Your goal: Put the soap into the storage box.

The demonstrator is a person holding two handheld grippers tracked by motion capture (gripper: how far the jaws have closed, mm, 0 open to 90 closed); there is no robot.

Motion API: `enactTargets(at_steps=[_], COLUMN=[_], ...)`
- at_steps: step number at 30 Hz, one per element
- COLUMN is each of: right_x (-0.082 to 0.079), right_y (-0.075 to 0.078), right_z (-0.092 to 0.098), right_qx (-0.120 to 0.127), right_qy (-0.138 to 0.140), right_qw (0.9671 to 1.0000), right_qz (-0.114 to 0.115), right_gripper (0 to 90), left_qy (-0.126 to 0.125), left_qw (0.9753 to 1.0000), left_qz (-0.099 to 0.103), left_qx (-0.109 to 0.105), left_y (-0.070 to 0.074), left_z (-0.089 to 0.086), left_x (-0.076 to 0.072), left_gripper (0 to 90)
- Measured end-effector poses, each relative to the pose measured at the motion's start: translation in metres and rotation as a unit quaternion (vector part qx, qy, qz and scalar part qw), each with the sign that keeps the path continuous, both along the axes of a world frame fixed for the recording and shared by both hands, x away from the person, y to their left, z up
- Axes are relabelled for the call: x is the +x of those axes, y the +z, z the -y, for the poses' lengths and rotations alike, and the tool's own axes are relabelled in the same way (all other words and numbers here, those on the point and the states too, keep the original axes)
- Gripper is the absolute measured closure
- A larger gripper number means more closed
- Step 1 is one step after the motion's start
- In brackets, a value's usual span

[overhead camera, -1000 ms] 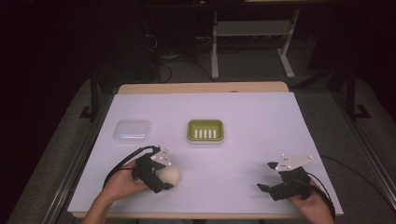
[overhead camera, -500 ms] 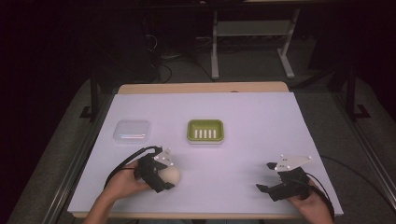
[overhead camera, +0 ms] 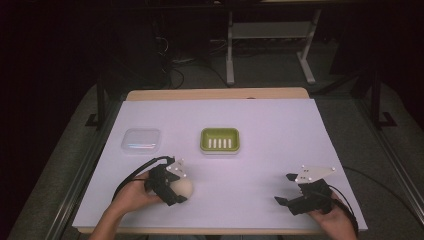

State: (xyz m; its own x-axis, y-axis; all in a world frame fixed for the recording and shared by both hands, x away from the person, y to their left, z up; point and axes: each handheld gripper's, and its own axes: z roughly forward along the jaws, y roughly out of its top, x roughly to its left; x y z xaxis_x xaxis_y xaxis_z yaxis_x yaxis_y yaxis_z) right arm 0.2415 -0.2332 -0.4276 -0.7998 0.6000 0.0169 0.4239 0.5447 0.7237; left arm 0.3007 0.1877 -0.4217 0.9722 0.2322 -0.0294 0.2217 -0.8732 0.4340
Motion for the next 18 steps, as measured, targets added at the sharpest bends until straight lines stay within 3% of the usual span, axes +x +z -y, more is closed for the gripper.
enactTargets(at_steps=[18], right_x=[-0.0007], right_y=[-0.0011], right_z=[0.0005], right_qx=[-0.002], right_qy=[0.000], right_qw=[1.0000], right_qz=[0.001], right_gripper=[15.4], left_qy=[0.009], left_qw=[0.9999], left_qz=[0.000], left_qx=[-0.006], left_y=[-0.0001], left_z=[-0.0017], left_x=[0.0023], left_gripper=[23.9])
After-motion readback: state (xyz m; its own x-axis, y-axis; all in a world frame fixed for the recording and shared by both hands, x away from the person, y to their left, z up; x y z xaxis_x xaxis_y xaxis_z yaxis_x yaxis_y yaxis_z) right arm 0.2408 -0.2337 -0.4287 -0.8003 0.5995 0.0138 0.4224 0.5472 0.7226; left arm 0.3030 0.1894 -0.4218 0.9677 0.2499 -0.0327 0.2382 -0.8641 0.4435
